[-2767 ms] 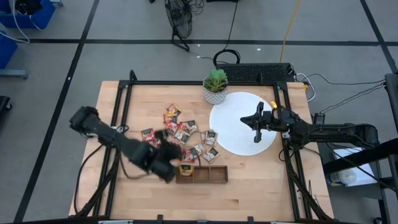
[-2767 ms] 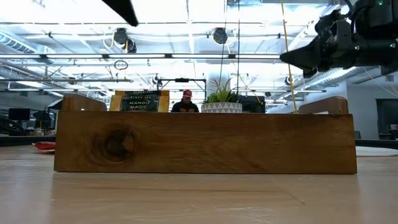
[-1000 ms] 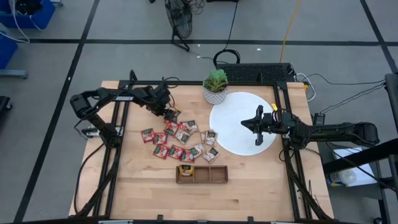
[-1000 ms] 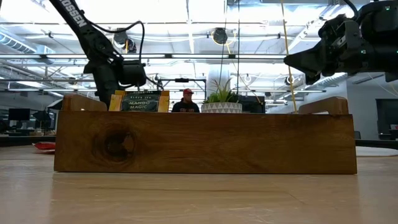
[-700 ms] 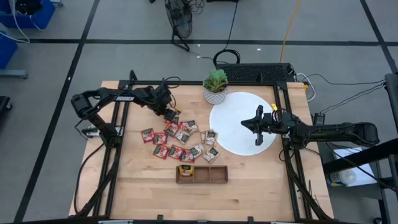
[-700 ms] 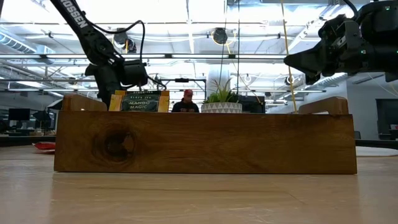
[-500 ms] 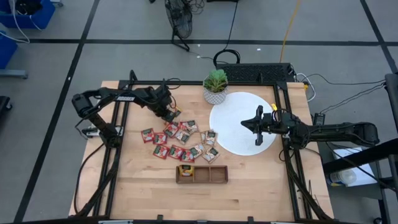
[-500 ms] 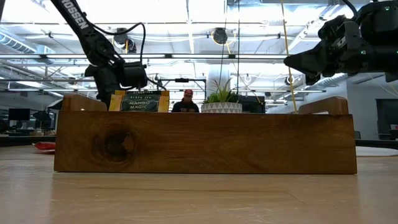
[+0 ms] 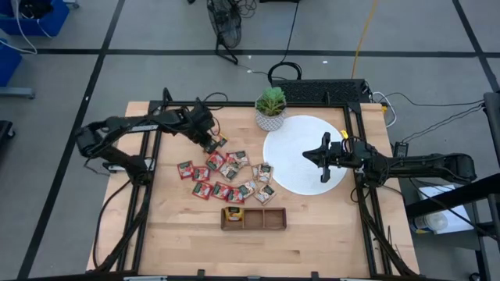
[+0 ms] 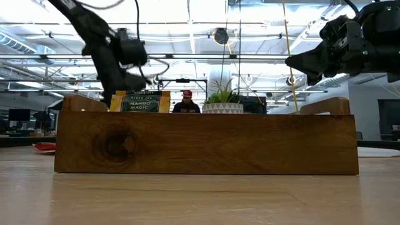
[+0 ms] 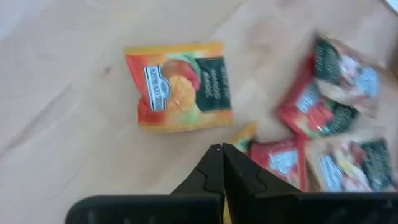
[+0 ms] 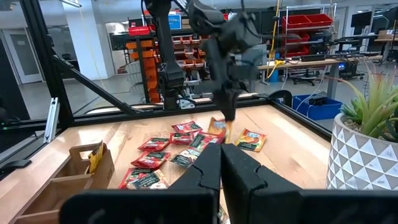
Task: Pick & Place Tea
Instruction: Put the orange tea bag into the left section of the wooden organizer
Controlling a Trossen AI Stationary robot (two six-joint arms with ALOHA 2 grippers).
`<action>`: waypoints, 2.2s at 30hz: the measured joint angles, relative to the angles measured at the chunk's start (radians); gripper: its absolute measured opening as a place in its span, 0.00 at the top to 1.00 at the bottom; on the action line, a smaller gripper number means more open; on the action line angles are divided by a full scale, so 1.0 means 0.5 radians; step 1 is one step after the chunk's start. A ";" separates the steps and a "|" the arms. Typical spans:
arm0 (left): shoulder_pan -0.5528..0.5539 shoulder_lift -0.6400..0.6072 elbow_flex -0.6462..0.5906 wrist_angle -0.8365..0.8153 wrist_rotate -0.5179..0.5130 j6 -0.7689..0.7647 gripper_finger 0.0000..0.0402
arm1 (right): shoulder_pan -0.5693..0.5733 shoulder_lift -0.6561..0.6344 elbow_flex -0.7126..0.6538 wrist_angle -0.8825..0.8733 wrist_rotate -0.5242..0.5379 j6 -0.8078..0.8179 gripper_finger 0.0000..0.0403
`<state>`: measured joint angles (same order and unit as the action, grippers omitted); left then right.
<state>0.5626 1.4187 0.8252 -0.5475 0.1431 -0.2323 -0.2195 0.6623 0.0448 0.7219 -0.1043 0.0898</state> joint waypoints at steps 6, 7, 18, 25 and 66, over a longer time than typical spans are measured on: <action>-0.238 -0.286 0.160 -0.193 -0.274 0.026 1.00 | -0.002 0.000 0.000 0.001 0.007 -0.001 1.00; -0.292 -0.314 0.198 -0.245 -0.330 0.032 1.00 | -0.002 0.000 0.000 0.002 0.007 -0.001 1.00; -1.060 -0.244 0.797 -0.652 -0.656 -0.232 1.00 | -0.002 0.000 0.000 0.015 0.008 0.003 1.00; -1.668 0.137 1.146 -0.730 -0.609 0.037 1.00 | -0.002 0.000 0.000 0.015 0.008 0.006 1.00; -1.868 0.924 1.409 -0.631 -0.444 0.044 1.00 | 0.000 0.000 0.000 -0.094 -0.001 0.096 1.00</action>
<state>-0.3714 1.8805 1.5299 -0.8631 -0.0790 -0.2102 -0.2195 0.6622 0.0448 0.6747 -0.1047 0.1381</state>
